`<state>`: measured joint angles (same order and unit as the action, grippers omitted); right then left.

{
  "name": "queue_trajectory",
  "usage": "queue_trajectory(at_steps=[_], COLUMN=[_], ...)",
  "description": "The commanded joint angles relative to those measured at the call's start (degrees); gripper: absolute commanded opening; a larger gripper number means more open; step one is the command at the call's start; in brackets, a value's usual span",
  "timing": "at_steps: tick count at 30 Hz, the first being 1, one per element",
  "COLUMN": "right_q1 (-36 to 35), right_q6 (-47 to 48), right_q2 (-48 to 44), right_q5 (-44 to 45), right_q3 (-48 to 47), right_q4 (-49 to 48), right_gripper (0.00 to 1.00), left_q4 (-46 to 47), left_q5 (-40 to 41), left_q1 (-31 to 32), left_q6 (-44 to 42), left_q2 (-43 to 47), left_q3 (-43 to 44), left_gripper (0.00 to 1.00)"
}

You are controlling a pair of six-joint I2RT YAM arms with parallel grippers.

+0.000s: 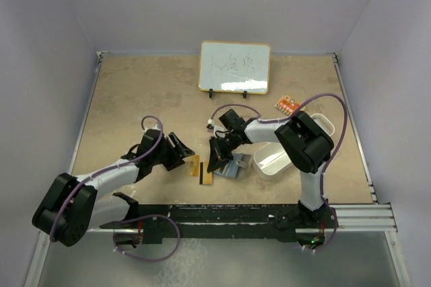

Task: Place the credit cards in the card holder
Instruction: Pick up the credit card from the center of the board.

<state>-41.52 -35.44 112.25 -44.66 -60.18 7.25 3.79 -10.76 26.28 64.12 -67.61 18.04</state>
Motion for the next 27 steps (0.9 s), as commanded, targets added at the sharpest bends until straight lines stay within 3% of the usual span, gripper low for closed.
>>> queue_trajectory(at_steps=[1,12,27], right_q1=[0.3,0.8,1.4], right_q6=[7.3,12.9,11.4], right_q2=[2.4,2.6,1.5], right_q5=[1.0,-0.3,-3.1], right_q3=[-3.0,-6.6,-6.4], right_q4=[0.4,3.9,1.9], right_gripper=[0.00,0.00,0.00], left_q4=[-9.3,-10.5,-10.9], left_q5=[3.0,3.9,4.2], left_q1=[0.7,0.8,1.1], left_q6=[-5.2,-5.9,-4.7], left_q2=[-5.1,-5.4,-3.2], left_q3=[-2.2,-1.4,-2.1], left_gripper=[0.61,0.63,0.64])
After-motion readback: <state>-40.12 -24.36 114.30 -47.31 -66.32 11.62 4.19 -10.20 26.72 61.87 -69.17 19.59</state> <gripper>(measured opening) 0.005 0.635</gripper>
